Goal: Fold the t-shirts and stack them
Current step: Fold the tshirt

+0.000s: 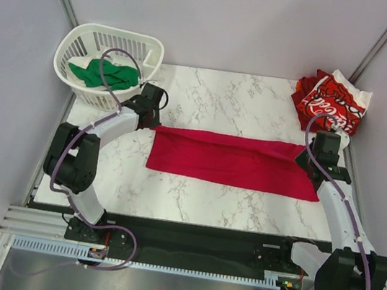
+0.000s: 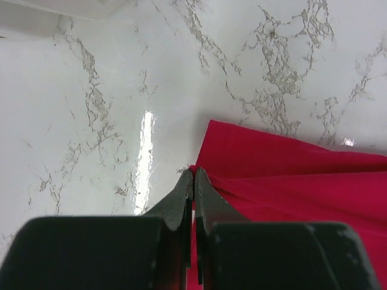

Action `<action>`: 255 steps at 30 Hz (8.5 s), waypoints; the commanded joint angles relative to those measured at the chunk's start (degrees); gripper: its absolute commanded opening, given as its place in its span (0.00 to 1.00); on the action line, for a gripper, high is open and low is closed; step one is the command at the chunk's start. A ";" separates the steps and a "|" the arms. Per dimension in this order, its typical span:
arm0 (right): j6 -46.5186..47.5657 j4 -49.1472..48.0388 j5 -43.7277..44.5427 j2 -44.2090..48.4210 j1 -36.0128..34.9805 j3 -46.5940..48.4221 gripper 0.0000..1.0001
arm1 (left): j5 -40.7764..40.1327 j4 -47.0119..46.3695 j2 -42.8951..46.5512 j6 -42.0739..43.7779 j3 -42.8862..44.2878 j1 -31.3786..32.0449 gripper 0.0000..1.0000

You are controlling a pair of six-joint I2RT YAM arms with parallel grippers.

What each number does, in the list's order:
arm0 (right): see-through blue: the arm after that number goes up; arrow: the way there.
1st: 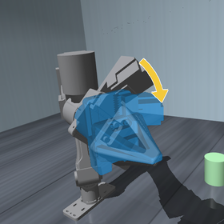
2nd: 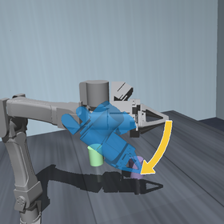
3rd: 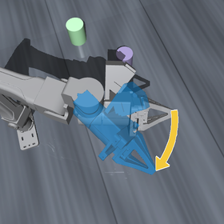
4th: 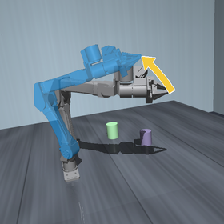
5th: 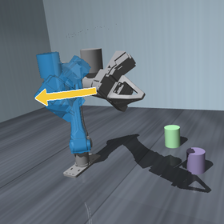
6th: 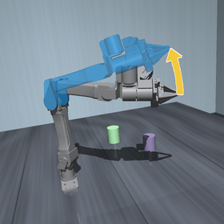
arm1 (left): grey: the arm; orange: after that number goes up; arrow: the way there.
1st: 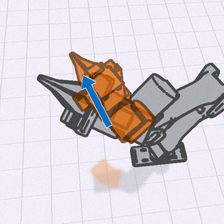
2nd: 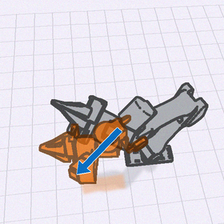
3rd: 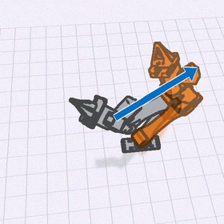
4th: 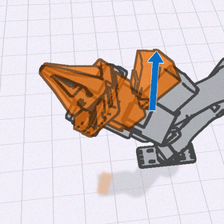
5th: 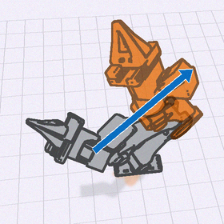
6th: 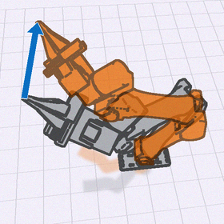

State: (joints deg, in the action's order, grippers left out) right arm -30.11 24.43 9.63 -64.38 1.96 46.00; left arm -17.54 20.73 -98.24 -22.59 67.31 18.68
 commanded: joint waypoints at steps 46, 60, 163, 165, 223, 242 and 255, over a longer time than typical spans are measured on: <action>-8.39 -12.72 -0.66 -12.31 0.51 -7.44 0.97 | 5.41 3.53 -1.27 -6.23 -7.80 11.29 0.36; -12.61 -12.21 -4.53 -57.56 -10.29 41.98 0.96 | 12.61 3.97 17.71 -23.96 -32.49 24.46 0.35; -36.69 -6.41 3.38 19.29 -69.63 -33.60 0.34 | -9.35 4.84 29.15 -61.08 -35.75 66.66 0.60; -36.86 -6.15 3.55 20.08 -69.63 -33.78 0.30 | -9.62 4.76 29.24 -61.69 -36.28 66.93 0.61; -29.23 20.21 11.80 19.22 -69.54 -3.15 0.00 | -18.05 19.77 45.75 -58.89 -24.88 69.13 0.02; -1.45 11.53 2.33 -9.00 -41.43 17.54 0.00 | 7.59 17.59 29.08 -19.78 -5.35 29.59 0.03; 3.04 8.71 -1.01 -27.44 -34.04 29.40 0.00 | 17.28 15.04 8.16 -9.67 8.17 15.61 0.03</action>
State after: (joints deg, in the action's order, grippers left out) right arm -28.97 35.46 9.13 -88.62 -33.41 71.07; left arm -3.62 37.34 -86.19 -37.36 70.72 36.36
